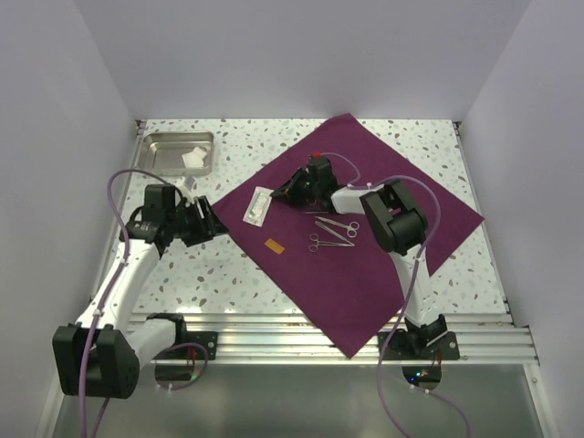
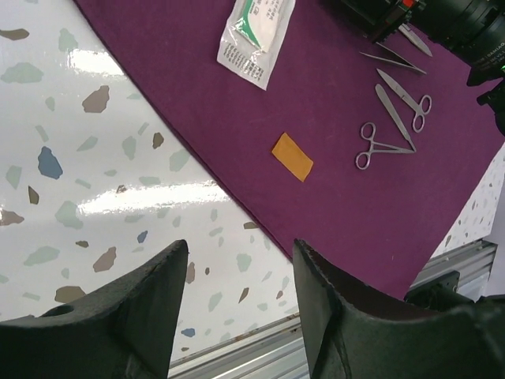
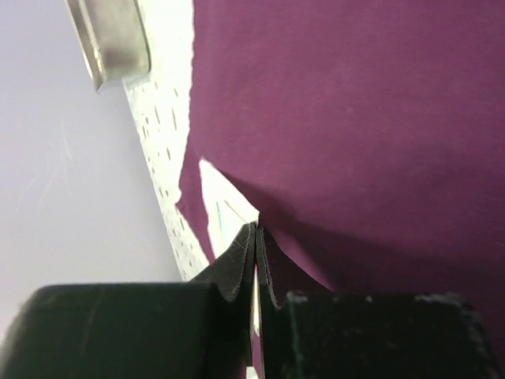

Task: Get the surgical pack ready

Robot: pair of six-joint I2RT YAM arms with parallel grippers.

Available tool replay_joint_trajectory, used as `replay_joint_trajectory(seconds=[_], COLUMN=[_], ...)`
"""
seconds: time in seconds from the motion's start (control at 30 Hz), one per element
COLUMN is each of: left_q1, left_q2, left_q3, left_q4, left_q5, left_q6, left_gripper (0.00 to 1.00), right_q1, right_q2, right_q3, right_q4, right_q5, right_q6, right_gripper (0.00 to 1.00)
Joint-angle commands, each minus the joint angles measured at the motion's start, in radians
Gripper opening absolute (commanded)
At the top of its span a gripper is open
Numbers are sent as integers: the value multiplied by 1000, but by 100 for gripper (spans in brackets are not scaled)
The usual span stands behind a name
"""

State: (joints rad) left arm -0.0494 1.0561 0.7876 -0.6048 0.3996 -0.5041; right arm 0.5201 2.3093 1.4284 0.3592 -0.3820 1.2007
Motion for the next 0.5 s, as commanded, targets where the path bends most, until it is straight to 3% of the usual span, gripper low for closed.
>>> replay_joint_trajectory(seconds=[0.0, 0.03, 0.27, 0.47], left_q1=[-9, -7, -9, -9], left_q2=[27, 36, 130, 217], left_q3=[61, 71, 162, 104], left_q4=[92, 97, 218, 425], left_q5=[39, 39, 154, 485], left_q6=[16, 13, 33, 13], left_gripper=[62, 67, 76, 82], right_q1=[-8, -9, -8, -5], right_q2=[-46, -60, -261, -474], right_q3=[49, 49, -63, -196], right_q4=[-2, -12, -138, -210], right_q5=[-76, -110, -250, -376], right_q6=[-68, -96, -219, -294], right_gripper=[0, 0, 0, 0])
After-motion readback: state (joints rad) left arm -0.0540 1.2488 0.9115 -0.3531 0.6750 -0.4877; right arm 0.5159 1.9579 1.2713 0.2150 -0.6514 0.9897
